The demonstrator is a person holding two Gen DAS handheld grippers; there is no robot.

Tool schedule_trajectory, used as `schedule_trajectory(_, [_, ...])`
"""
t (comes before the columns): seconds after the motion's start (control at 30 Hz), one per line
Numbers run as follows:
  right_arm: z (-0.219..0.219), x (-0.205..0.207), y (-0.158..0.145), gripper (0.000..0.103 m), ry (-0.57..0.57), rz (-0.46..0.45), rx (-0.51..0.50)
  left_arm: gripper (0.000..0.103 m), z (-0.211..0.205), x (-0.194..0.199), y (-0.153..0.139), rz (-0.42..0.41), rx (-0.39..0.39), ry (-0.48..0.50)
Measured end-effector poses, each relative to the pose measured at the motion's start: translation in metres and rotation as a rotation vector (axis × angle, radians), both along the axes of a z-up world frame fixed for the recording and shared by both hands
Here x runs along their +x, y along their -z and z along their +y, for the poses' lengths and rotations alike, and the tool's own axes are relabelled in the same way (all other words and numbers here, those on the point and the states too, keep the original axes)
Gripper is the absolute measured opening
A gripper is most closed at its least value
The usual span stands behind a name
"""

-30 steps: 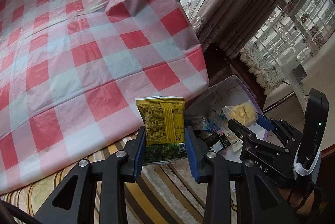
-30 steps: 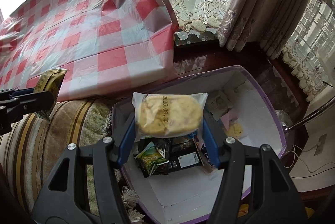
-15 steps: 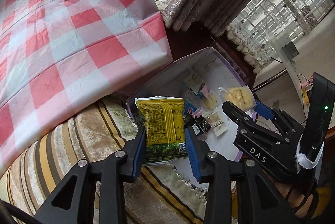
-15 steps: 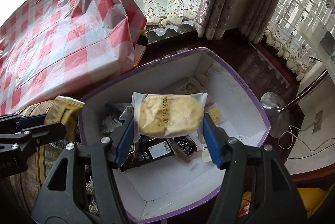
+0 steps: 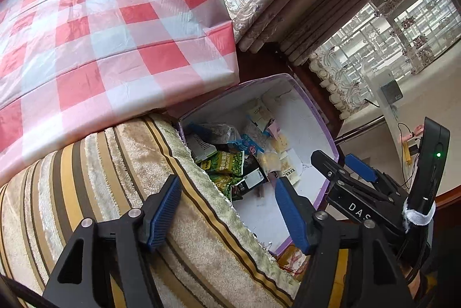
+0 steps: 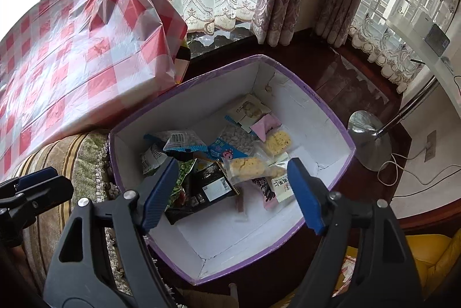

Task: Organize snacks

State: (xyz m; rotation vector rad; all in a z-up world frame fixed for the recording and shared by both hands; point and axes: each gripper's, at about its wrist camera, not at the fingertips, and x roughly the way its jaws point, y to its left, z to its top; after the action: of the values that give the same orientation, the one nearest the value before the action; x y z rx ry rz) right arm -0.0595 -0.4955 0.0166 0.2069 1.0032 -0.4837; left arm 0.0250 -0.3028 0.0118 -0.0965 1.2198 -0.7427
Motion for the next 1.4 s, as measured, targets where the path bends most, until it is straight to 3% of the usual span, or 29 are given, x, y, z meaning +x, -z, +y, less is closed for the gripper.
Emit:
schedule_trajectory(0.17, [-0.001, -0.008, -0.003, 0.080, 0.023, 0.005, 0.001, 0.073, -0.005, -0.010, -0.001, -0.042, 0.064, 0.022])
schedule_trajectory(0.33, [-0.002, -0.010, 0.000, 0.080, 0.027, 0.017, -0.001, 0.091, -0.011, -0.010, 0.001, -0.039, 0.028, 0.054])
schedule_trajectory(0.43, [-0.003, -0.011, 0.001, 0.080, 0.027, 0.022, -0.003, 0.097, -0.018, -0.011, 0.002, -0.046, 0.042, 0.086])
schedule_trajectory(1.4, [-0.005, -0.010, 0.003, 0.080, 0.035, 0.030, -0.007, 0.100, -0.021, -0.010, 0.005, -0.045, 0.041, 0.102])
